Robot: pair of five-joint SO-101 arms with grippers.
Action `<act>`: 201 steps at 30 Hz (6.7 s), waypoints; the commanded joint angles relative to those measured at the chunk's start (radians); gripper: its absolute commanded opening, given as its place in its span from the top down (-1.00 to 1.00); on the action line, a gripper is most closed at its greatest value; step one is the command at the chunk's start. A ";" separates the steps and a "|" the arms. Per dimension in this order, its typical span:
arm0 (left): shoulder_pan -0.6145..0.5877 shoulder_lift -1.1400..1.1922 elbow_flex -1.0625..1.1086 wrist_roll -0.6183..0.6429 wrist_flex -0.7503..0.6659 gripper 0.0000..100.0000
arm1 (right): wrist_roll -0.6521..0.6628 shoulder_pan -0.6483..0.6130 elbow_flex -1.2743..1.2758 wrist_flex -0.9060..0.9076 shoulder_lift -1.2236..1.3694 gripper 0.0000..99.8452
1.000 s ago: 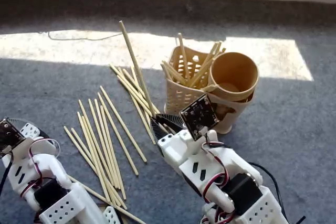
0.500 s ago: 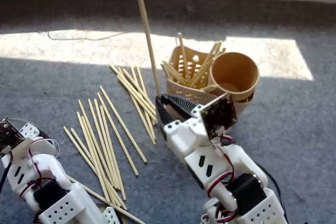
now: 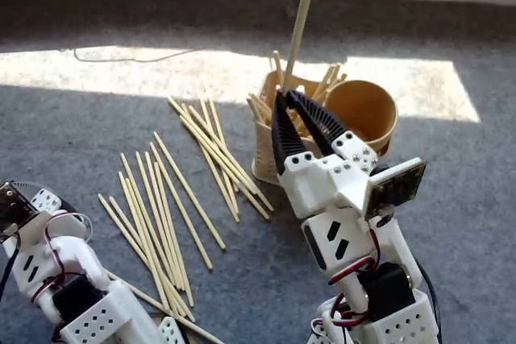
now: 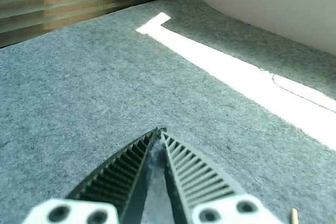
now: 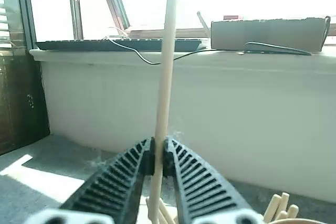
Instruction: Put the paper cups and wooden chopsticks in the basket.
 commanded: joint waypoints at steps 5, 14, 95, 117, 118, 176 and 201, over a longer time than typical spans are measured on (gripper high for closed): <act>0.022 -0.007 0.015 0.002 -0.015 0.96 | 0.000 0.031 0.122 -0.232 -0.004 0.99; 0.024 -0.007 0.015 0.002 -0.015 0.96 | 0.000 0.033 0.217 -0.351 -0.002 0.99; 0.065 -0.007 0.021 -0.057 -0.015 0.96 | 0.044 -0.337 0.051 0.608 -0.074 0.77; 0.058 -0.007 0.021 -0.057 -0.015 0.96 | 0.048 -0.397 -0.346 0.159 1.096 0.77; 0.058 -0.007 0.021 -0.057 -0.015 0.96 | 0.048 -0.397 -0.381 0.159 1.141 0.77; 0.062 -0.007 0.021 -0.060 -0.015 0.96 | 0.087 -0.390 -0.730 0.595 1.643 0.99; 0.064 -0.005 0.021 -0.060 -0.015 0.96 | 0.091 -0.392 -0.478 0.653 1.018 0.99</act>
